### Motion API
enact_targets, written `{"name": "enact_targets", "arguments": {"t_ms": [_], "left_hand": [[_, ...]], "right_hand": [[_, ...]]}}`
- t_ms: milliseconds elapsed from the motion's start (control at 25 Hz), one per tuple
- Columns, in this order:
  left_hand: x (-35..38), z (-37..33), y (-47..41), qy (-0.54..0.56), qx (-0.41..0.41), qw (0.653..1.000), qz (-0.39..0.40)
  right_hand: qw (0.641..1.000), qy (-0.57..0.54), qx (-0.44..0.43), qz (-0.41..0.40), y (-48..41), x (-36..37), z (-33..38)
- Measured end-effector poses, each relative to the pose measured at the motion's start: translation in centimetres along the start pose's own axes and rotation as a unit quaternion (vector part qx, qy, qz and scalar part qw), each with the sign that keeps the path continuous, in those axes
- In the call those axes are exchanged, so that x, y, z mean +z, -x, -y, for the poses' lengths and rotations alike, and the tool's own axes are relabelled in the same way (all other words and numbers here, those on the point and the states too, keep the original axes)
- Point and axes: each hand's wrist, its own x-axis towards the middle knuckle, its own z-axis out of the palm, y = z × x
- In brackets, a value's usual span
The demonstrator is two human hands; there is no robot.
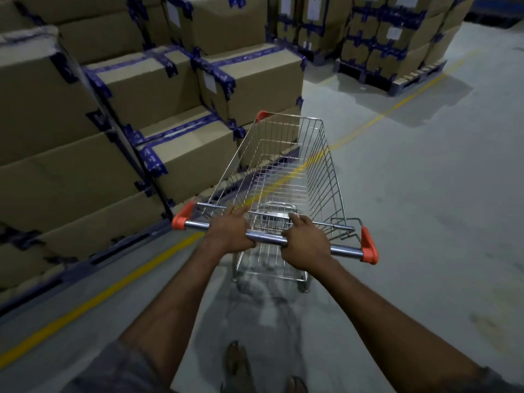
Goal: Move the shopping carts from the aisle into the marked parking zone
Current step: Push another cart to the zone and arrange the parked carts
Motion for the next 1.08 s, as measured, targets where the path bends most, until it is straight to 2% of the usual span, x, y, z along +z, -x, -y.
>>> {"name": "enact_targets", "arguments": {"t_ms": [200, 600, 1080], "left_hand": [[2.6, -4.0, 7.6, 0.014, -0.035, 0.999, -0.008], [8.1, -12.3, 21.7, 0.021, -0.068, 0.990, -0.118], [13.0, -22.0, 37.2, 0.045, -0.161, 0.979, -0.120]], "right_hand": [[0.999, 0.018, -0.036, -0.018, 7.5, 0.7, -1.1], [0.996, 0.039, -0.078, -0.016, 19.9, 2.6, -2.8], [0.982, 0.078, -0.172, 0.002, 34.1, 4.6, -3.8]]}}
